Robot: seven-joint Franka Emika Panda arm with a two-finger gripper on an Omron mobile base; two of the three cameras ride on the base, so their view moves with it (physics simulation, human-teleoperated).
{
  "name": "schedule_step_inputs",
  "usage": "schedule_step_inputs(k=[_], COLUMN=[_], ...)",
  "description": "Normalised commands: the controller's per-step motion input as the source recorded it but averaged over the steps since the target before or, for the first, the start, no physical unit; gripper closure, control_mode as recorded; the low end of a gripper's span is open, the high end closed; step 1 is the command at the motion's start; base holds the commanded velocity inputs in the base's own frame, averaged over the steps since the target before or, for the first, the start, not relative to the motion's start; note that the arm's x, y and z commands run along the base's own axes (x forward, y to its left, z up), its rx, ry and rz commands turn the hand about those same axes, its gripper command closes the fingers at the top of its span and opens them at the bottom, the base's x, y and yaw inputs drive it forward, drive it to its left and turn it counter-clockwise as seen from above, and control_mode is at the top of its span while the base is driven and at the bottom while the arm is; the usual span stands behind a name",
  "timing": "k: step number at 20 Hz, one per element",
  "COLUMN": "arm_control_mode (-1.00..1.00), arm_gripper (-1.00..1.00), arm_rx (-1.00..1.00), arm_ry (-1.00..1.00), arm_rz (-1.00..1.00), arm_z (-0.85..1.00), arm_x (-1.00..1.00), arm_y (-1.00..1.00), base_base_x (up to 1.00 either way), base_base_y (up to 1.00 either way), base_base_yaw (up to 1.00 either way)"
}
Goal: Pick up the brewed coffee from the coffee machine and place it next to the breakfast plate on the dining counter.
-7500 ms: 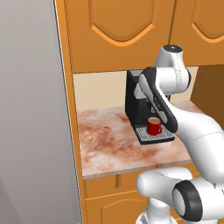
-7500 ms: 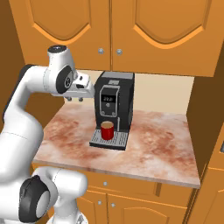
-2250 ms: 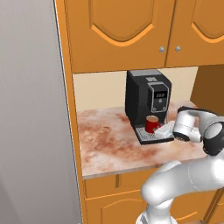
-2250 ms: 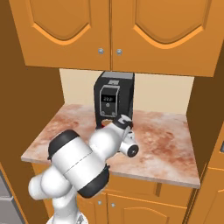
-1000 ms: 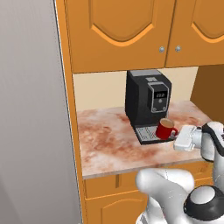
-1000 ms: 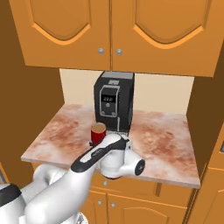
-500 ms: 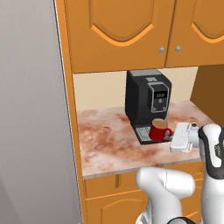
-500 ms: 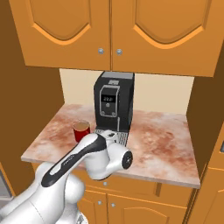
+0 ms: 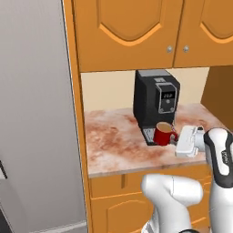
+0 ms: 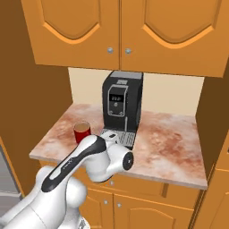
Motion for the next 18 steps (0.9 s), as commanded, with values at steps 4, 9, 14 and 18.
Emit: schedule_step_inputs(k=[4, 9, 14, 18], arm_control_mode=[1.0, 1.0, 1.0, 1.0], arm_gripper=[1.0, 1.0, 1.0, 1.0], arm_rx=[0.0, 0.0, 0.0, 0.0], arm_ry=[0.0, 0.0, 0.0, 0.0], arm_rz=[0.0, 0.0, 0.0, 0.0], arm_z=[0.0, 0.0, 0.0, 0.0], arm_x=[0.0, 0.0, 0.0, 0.0], arm_y=[0.0, 0.0, 0.0, 0.0], base_base_x=[-0.89, -0.54, -0.02, 0.0], base_base_y=[0.0, 0.0, 0.0, 0.0], base_base_yaw=[0.54, 0.87, 1.0, 1.0])
